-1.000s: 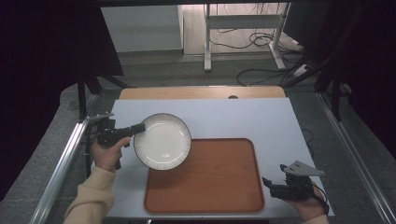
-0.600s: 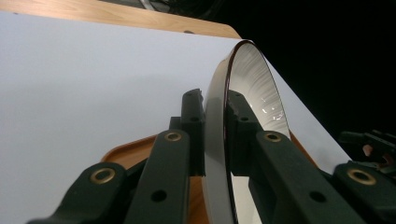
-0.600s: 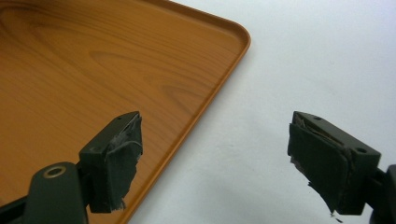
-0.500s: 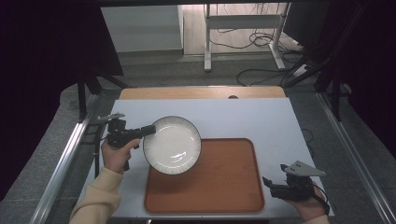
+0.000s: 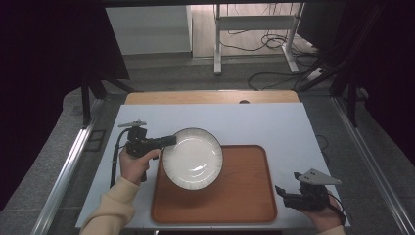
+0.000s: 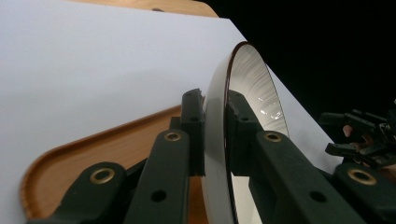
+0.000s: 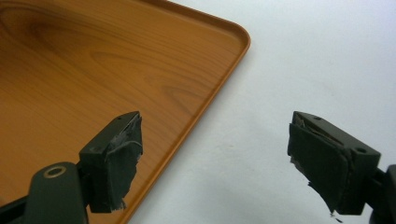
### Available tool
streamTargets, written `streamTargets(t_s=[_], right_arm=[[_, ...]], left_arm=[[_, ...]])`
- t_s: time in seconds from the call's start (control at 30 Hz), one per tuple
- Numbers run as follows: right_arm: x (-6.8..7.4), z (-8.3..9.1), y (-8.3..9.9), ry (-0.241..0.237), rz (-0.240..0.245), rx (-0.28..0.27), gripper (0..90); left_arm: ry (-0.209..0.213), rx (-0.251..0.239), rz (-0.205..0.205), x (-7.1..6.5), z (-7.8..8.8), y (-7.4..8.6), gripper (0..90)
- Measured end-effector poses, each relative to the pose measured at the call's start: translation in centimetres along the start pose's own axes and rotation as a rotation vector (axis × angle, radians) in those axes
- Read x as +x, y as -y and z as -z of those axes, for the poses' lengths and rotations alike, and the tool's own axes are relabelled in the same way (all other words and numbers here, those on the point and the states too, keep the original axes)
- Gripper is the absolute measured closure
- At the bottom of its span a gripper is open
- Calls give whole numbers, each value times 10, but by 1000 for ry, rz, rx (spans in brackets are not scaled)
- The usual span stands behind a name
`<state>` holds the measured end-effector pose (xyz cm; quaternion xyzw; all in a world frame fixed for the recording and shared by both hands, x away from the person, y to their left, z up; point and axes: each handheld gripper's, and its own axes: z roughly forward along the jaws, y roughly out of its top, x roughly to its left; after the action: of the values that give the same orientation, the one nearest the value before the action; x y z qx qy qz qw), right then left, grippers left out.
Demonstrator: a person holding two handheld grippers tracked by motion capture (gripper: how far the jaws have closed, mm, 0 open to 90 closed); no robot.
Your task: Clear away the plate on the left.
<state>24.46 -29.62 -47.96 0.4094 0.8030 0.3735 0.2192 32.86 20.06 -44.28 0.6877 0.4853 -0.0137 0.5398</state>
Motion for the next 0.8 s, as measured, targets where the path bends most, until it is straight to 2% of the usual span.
streamTargets(t_s=[0.3,0.8], right_arm=[[0,0,0,1,2,-2,181],[-1,0,0,1,3,-1,181]], left_arm=[[19,54,-16,-8,-24,5,801],[46,104,-22,-15,-48,10,801]])
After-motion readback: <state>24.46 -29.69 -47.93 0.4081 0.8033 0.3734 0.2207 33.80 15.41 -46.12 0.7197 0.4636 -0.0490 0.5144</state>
